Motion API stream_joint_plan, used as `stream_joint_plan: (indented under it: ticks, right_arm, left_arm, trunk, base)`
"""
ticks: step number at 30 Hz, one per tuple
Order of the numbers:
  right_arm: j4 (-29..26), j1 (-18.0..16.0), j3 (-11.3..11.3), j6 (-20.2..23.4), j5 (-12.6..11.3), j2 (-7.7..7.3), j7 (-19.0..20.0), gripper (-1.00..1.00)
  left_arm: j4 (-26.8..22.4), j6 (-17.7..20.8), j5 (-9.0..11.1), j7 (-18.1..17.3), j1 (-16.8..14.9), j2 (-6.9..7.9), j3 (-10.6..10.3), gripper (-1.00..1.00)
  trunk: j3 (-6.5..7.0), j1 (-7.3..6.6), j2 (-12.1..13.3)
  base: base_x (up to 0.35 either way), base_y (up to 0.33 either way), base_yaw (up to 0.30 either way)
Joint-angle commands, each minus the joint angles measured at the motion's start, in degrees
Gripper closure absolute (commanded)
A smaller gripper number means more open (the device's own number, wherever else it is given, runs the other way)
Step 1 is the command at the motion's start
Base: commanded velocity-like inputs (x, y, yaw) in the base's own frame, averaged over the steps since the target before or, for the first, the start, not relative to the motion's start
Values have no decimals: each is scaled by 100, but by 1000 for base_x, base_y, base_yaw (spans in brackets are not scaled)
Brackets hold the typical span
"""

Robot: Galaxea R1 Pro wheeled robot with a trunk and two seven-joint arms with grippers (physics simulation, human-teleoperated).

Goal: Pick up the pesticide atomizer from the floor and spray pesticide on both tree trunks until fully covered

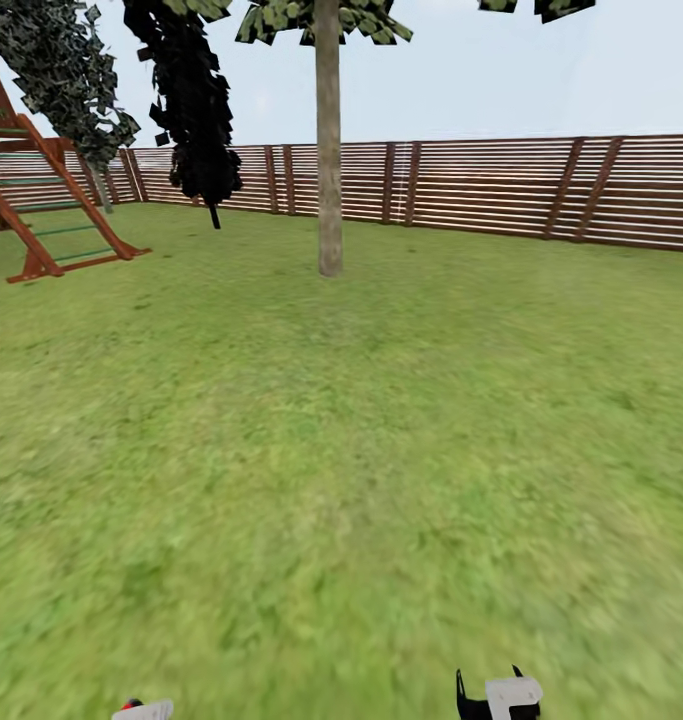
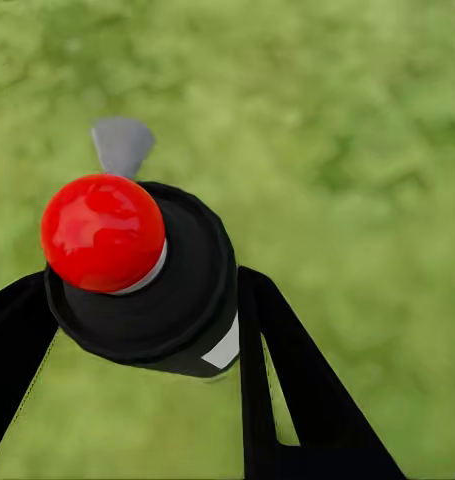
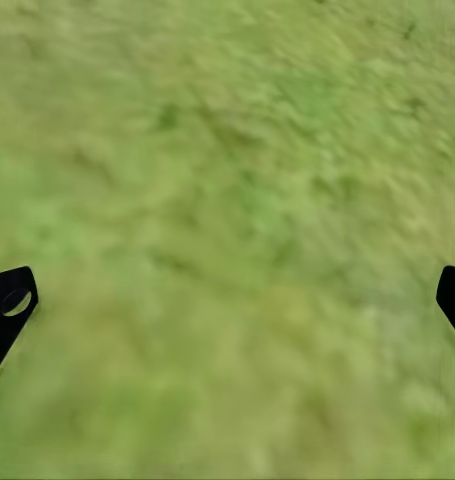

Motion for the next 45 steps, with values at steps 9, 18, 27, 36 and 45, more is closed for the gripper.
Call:
stream_joint_plan:
  ticks: [9, 18, 27, 36, 45]
  right_arm:
    - [2, 2, 0, 2, 0, 0, -1, -100]
    - [7, -2, 0, 4, 1, 0, 5, -100]
    - [9, -1, 0, 4, 0, 0, 6, -100]
    - [9, 1, 0, 4, 0, 0, 6, -100]
    - [9, 2, 0, 4, 0, 0, 6, -100]
  left_arm:
    - [1, 0, 0, 2, 0, 0, 1, 100]
    - [2, 0, 0, 2, 0, 0, 1, 100]
    - [1, 0, 0, 2, 0, 0, 1, 100]
    - [2, 0, 0, 2, 0, 0, 1, 100]
    - [1, 2, 0, 2, 0, 0, 1, 100]
  trunk:
    - [-30, 0, 0]
    - [-31, 0, 0]
    - [-31, 0, 0]
    - [-31, 0, 0]
    - [-31, 0, 0]
  base:
    - [340, 0, 217]
    - [340, 0, 6]
    - [339, 0, 0]
    - [339, 0, 0]
    - [340, 0, 0]
